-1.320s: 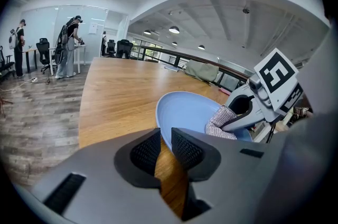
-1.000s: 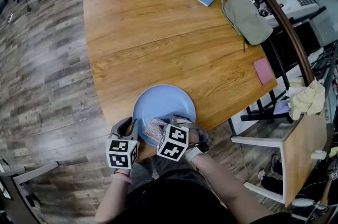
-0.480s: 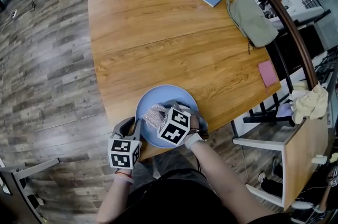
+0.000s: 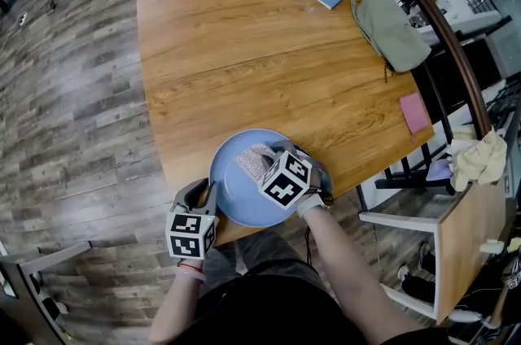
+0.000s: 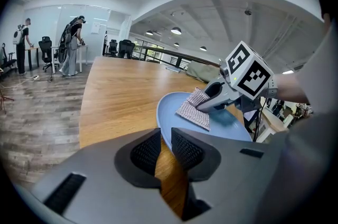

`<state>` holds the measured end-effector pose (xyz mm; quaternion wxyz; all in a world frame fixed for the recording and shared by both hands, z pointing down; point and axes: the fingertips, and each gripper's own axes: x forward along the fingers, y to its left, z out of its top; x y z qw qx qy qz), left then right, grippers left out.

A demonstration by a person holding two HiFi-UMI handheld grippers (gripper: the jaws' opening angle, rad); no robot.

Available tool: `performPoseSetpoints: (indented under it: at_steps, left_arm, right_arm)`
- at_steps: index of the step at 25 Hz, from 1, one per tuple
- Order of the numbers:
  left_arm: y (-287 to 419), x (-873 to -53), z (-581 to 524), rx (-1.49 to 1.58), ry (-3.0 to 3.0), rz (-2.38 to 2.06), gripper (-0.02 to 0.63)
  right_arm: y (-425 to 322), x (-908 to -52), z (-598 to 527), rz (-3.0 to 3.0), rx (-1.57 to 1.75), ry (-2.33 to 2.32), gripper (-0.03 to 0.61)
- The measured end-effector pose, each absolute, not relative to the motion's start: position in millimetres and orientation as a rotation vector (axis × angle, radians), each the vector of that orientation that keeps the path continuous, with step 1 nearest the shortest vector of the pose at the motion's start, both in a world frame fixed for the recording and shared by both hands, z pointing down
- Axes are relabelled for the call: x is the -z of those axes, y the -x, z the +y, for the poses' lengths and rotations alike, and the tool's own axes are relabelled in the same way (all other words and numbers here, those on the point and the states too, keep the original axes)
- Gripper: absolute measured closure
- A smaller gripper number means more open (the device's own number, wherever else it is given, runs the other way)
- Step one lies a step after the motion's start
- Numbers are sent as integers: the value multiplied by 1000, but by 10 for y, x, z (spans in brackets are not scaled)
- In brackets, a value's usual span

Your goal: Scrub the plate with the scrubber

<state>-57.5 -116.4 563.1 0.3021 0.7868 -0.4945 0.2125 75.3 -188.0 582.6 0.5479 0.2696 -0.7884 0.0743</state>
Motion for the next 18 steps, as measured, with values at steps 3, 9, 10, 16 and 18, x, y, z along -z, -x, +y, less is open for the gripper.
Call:
performPoseSetpoints:
  at_steps: [3,9,10,16,18]
  left_arm:
    - [578,-5631,-1168,-562,-2090,-1313,555]
    - [571,-5616,-1183,-560,-2093,-1313,555]
    - [568,-5606,-1191,-560,-2096,-1314,555]
    - [644,-5562,-1219,-568,-2145,-1346,555]
    - [726,-5534,-1259,-555,-2143,-1371,555]
  right_arm:
    - [-858,-5833,-1928,-1850,-172,-668,497]
    - [-1023,-5808,-2012,-1823,-60,-744,497]
    - [-1043,-5802,-2021,-1817,-20,-757,497]
    - [-1108,-5683,-2021,-1807,147,-835,497]
    - [-1136,-5602,-2017,-1829,149,-870,497]
